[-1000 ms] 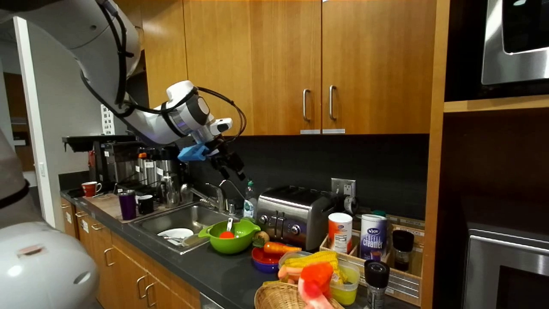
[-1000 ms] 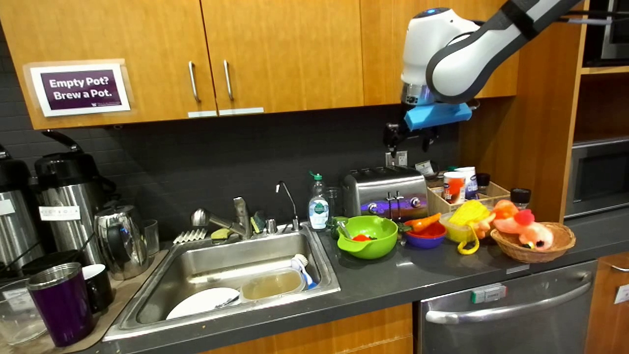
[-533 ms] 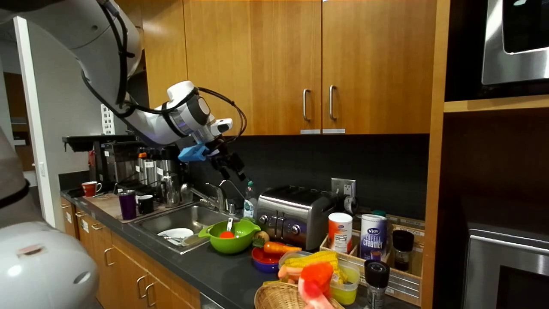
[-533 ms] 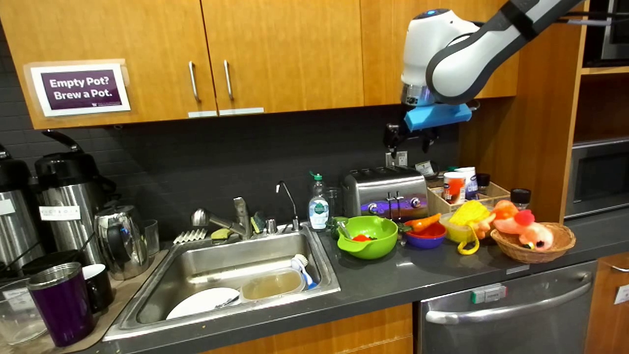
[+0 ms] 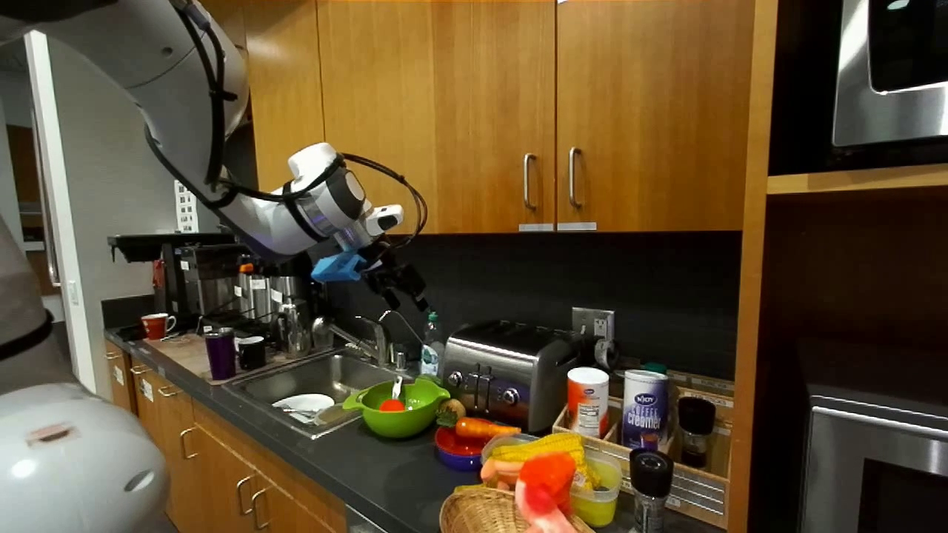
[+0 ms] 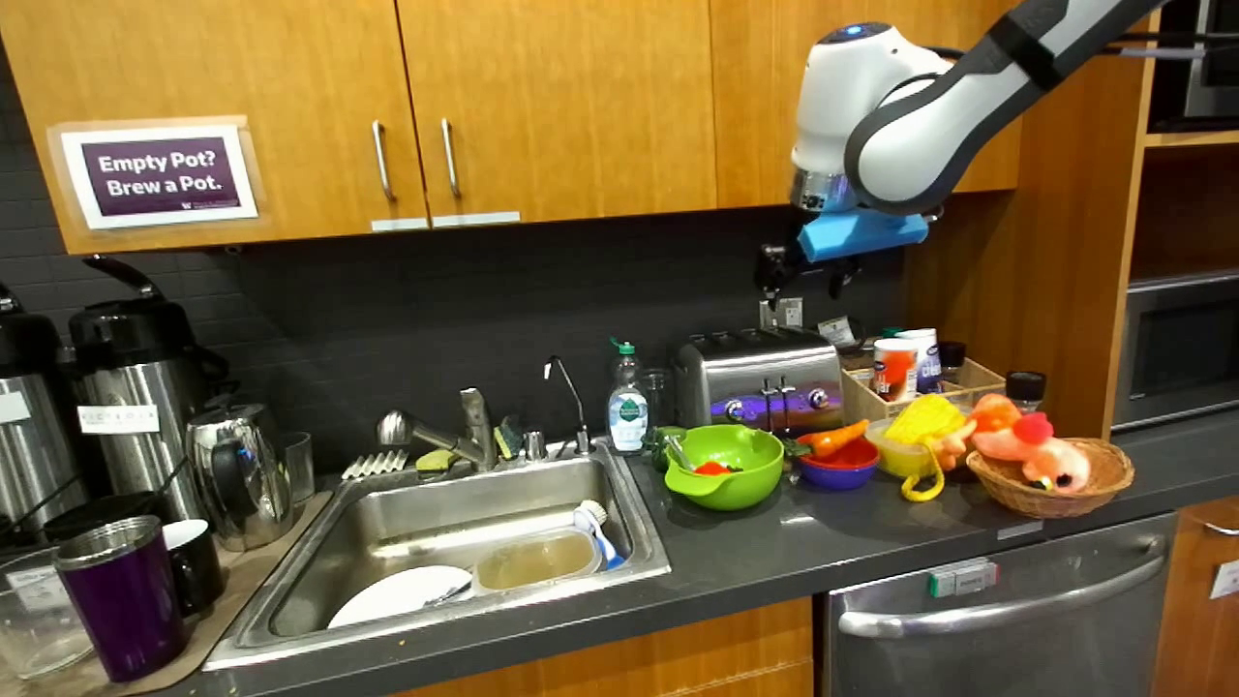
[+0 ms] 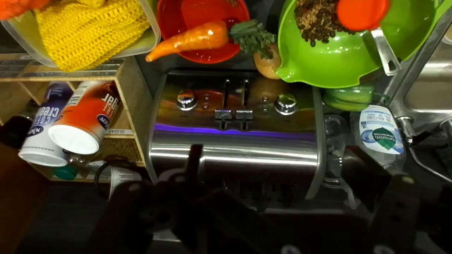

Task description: Put the right lever of the toaster down

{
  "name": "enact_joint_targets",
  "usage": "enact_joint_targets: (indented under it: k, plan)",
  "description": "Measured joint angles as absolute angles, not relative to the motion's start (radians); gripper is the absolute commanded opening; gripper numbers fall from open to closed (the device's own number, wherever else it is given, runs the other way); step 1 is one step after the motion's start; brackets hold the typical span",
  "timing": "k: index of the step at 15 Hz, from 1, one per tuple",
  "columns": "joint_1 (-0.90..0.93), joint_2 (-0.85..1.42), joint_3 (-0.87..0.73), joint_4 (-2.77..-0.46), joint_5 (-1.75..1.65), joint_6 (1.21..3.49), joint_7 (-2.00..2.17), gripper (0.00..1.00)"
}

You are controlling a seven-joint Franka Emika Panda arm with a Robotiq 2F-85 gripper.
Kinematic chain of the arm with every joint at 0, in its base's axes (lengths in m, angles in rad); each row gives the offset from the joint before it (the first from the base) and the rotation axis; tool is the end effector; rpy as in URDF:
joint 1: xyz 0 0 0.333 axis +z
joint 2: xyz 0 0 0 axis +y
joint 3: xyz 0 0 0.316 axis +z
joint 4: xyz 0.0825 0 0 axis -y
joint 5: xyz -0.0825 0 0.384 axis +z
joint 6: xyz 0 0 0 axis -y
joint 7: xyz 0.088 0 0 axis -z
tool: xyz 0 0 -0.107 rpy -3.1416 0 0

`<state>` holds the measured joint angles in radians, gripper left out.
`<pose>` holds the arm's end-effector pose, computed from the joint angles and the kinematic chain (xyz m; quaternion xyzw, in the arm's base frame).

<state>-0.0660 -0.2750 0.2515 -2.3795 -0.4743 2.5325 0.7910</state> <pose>0.4810 0.1002 0.4686 0.9507 -0.1263 0.2691 0.0887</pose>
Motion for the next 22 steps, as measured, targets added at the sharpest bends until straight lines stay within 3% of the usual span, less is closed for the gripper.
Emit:
enact_joint_targets:
  k: [22]
  plan:
    - [-0.081,-0.093,0.208,-2.17,-0.637,2.62,0.811,1.0]
